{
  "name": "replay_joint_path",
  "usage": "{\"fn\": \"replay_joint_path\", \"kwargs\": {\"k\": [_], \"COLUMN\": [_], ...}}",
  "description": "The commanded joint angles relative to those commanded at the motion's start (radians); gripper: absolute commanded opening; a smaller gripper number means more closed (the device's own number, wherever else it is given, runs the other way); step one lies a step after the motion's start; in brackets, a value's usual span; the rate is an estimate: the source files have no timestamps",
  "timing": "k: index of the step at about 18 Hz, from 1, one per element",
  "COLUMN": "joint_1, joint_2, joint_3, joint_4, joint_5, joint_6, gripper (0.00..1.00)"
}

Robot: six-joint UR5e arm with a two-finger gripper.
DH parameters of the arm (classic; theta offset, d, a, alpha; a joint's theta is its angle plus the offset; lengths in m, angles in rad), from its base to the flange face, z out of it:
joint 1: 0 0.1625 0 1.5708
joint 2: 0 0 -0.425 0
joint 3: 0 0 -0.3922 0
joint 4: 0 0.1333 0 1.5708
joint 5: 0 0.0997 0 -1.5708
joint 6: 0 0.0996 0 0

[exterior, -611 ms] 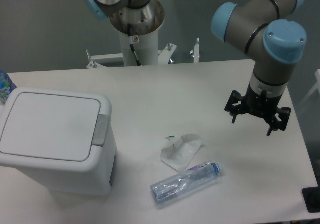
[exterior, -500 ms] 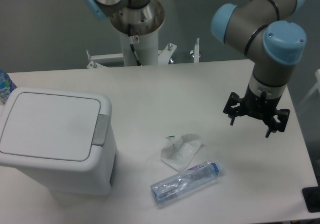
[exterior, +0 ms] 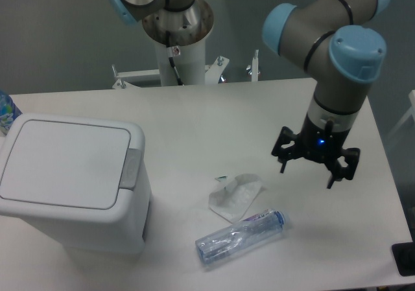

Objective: Open the trash can
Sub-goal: 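Move the gripper toward the white trash can's lid edge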

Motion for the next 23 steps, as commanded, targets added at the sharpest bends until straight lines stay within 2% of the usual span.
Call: {"fn": "replay_joint_path", "kwargs": {"k": [5, 8, 9, 12, 13, 18, 20, 23], "joint_1": [-0.019, -0.017, -0.019, -0.054, -0.061, -0.144, -0.155, -0.178], "joint_2": [0.037, 0.055, 0.063, 0.084, 0.097, 0.120, 0.127, 0.155], "joint_3": [-0.008, -0.009, -0.017, -0.080, -0.103, -0.126, -0.130, -0.173], "joint_4": [0.000, 0.003, 0.029, 0.185, 0.221, 0.236, 0.239, 0.239], "joint_5": [-0.212, -0.270, -0.273, -0.273, -0.273, -0.272, -0.272, -0.273], "joint_6": [-0.134, -0.301, -0.341, -0.361, -0.366, -0.438, -0.439, -0.436], "gripper": [1.00, 1.00, 1.00, 1.00, 1.00, 1.00, 1.00, 1.00]}}
